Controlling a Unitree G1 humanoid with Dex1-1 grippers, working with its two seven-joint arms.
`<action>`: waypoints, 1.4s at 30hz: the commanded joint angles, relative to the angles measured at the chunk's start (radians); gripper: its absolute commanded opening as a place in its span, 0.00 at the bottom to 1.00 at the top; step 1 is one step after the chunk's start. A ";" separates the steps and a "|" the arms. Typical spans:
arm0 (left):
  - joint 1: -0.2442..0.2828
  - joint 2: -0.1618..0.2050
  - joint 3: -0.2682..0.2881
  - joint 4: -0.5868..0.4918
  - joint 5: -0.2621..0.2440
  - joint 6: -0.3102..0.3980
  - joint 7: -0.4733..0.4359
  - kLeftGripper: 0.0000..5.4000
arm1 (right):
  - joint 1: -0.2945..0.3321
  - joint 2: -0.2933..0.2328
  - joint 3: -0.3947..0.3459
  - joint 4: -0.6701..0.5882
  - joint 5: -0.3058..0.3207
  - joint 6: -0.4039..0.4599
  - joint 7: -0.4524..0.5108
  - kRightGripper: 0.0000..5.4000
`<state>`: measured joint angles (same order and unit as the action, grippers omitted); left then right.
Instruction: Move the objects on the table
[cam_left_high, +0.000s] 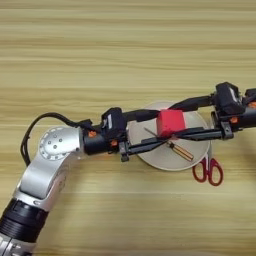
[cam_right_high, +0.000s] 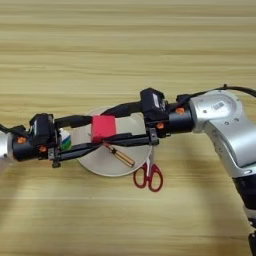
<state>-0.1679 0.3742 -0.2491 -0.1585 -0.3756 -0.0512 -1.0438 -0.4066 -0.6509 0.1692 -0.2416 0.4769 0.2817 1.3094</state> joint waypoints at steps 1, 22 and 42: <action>0.003 0.007 0.004 -0.017 -0.001 0.002 0.000 0.44 | -0.012 0.006 0.005 -0.014 -0.001 -0.001 -0.007 0.43; 0.006 0.011 0.012 -0.016 -0.008 -0.005 -0.010 0.41 | -0.004 0.020 -0.018 -0.017 0.030 -0.003 -0.004 0.77; 0.064 0.128 -0.056 0.054 0.036 0.083 -0.139 0.41 | -0.024 0.032 -0.057 -0.016 0.072 0.008 -0.044 1.00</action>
<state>-0.1130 0.4804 -0.2861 -0.1282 -0.3785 0.0289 -1.1781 -0.4072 -0.6181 0.1190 -0.2413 0.5386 0.2783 1.2700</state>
